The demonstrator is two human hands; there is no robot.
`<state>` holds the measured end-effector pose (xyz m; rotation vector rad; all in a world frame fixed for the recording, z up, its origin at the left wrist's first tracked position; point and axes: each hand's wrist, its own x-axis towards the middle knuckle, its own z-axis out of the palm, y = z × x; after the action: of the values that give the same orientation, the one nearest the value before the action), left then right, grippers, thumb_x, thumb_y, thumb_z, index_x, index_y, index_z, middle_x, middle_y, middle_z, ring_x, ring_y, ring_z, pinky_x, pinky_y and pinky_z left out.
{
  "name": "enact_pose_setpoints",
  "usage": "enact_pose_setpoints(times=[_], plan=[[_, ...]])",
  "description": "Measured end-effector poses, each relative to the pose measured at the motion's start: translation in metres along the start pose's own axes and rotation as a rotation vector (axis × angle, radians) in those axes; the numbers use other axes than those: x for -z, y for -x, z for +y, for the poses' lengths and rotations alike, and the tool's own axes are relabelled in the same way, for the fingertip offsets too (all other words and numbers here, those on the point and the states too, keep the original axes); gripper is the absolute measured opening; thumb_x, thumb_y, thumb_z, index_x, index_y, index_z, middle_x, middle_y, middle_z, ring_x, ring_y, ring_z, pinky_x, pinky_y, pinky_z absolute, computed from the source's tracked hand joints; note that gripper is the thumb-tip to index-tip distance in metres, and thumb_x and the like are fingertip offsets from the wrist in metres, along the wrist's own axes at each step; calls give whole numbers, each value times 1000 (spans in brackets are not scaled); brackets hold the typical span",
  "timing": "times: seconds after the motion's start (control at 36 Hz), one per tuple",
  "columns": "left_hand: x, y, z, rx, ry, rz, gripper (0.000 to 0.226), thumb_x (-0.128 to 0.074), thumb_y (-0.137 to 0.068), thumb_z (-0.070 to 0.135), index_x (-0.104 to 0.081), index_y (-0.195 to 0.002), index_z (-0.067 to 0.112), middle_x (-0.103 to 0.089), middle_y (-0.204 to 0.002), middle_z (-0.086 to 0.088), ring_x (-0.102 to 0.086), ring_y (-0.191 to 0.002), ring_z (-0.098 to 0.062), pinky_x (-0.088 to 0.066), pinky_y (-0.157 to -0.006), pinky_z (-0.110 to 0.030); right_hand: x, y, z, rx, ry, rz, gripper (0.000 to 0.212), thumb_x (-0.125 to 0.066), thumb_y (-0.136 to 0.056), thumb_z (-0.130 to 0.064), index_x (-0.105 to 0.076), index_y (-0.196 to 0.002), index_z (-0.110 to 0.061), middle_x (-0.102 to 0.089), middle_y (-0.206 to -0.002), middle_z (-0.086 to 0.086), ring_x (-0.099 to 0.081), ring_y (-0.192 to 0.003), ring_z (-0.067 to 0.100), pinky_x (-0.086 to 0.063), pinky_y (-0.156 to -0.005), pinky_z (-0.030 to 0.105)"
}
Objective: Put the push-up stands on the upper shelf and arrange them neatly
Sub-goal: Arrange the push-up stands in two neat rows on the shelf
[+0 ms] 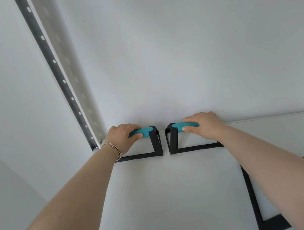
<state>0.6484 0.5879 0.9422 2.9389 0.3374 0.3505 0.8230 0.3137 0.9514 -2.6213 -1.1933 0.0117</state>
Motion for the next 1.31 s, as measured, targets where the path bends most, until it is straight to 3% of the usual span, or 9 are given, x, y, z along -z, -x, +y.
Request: enact_pose_setpoints(times=[0.36, 0.47, 0.56, 0.64, 0.72, 1.0, 1.17, 1.22, 1.31], plan=[[5, 6, 12, 65, -27, -1, 32, -45, -96, 46, -57, -123, 34, -65, -112, 11, -57, -103, -17, -39, -89, -35, -1, 2, -2, -7, 54, 11, 35, -39, -94, -60, -57, -119, -43, -58, -92, -10, -51, -96, 15, -28, -83, 33], [2, 13, 22, 122, -33, 47, 32, -43, -98, 43, -55, -126, 34, -64, -116, 10, -54, -116, -19, -35, -101, -37, -1, 10, -11, -63, 104, 10, 43, -36, -95, -59, -51, -131, -42, -62, -111, -8, -51, -111, 19, -31, -96, 38], [-3, 19, 33, 169, -69, 44, 43, -38, -100, 41, -41, -141, 28, -45, -146, 8, -25, -144, -20, -14, -119, -43, -4, 19, -19, -106, 146, 29, 55, -35, -95, -60, -38, -143, -35, -51, -139, -5, -40, -132, 20, -23, -112, 42], [0, 26, 54, 197, -134, 85, 55, -35, -100, 44, -24, -150, 22, -24, -159, 0, -7, -149, -23, -7, -121, -46, -3, 35, -26, -158, 159, 69, 70, -32, -95, -61, -20, -153, -24, -33, -155, 0, -24, -144, 21, -16, -119, 44], [6, 37, 90, 200, -75, 147, 62, -35, -100, 46, -19, -151, 16, -17, -161, -5, -3, -149, -26, -7, -121, -45, 3, 58, -28, -222, 170, 153, 73, -31, -96, -60, -17, -154, -18, -28, -158, 3, -20, -146, 22, -16, -119, 42], [5, 94, 267, 93, 115, 174, 71, -33, -97, 54, -19, -151, 10, -18, -160, -9, -7, -149, -27, -11, -120, -45, 50, 211, 17, -474, 221, 255, 77, -26, -95, -62, -8, -155, -17, -15, -162, 3, -10, -149, 22, -11, -121, 43], [-9, 112, 364, 62, 159, 75, 79, -36, -92, 64, -20, -149, 12, -21, -158, -5, -19, -145, -27, -24, -115, -41, 64, 283, 68, -605, 229, 294, 79, -31, -94, -63, -14, -154, -15, -26, -158, 7, -23, -144, 26, -20, -118, 46], [-13, 111, 389, 112, 209, 5, 82, -39, -88, 68, -25, -146, 13, -29, -152, -4, -30, -136, -28, -35, -106, -42, 66, 296, 83, -666, 218, 285, 81, -34, -91, -67, -18, -152, -16, -34, -152, 8, -33, -137, 29, -30, -111, 45], [-19, 105, 418, 237, 278, -106, 84, -50, -81, 71, -33, -136, 9, -41, -135, -8, -45, -121, -31, -45, -95, -42, 67, 307, 101, -721, 150, 243, 78, -42, -87, -69, -34, -138, -11, -48, -131, 10, -51, -114, 30, -45, -86, 41]])
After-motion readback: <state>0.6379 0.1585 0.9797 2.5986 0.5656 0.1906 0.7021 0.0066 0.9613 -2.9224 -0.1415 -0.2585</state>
